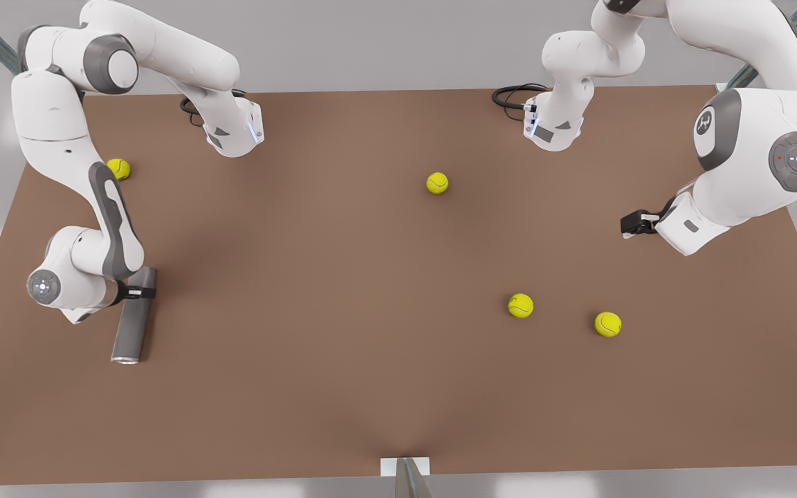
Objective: Put the tennis tube upright
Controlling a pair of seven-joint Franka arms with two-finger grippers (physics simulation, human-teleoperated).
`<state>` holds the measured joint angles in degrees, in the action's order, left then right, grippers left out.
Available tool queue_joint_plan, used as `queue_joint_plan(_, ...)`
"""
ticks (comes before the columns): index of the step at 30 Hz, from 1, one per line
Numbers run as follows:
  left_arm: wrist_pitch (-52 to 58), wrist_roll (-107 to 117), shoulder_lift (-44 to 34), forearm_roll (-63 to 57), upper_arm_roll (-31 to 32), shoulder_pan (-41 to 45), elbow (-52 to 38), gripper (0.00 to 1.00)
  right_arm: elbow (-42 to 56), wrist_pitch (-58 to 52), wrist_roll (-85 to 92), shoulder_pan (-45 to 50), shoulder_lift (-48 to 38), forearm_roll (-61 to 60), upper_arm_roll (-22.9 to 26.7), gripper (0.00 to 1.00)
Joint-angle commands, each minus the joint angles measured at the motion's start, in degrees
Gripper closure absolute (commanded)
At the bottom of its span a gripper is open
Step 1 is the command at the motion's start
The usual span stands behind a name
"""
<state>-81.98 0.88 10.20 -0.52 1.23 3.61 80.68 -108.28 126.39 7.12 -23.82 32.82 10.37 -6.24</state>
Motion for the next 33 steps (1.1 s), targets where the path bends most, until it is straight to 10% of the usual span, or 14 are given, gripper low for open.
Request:
queue_joint_plan(1, -0.10, 0.00, 1.04, 0.08, 0.00, 0.34, 0.00, 0.00, 0.09, 0.00, 0.00, 0.00, 0.05, 0.00, 0.00, 0.00)
queue_joint_plan(24, -0.98, 0.26, 4.83, -0.09, -0.18, 1.92, 0.00, 0.00, 7.21, -0.18, 0.97, 0.26, 6.73, -0.09, 0.00, 0.00)
queue_joint_plan(26, -0.98, 0.35, 4.83, -0.09, -0.18, 1.92, 0.00, 0.00, 7.21, -0.26, 0.88, 0.35, 6.73, -0.18, 0.00, 0.18)
queue_joint_plan(33, -0.98, 0.35, 4.83, -0.09, -0.18, 1.92, 0.00, 0.00, 7.30, -0.35, 0.79, 0.35, 6.73, -0.26, 0.00, 0.22)
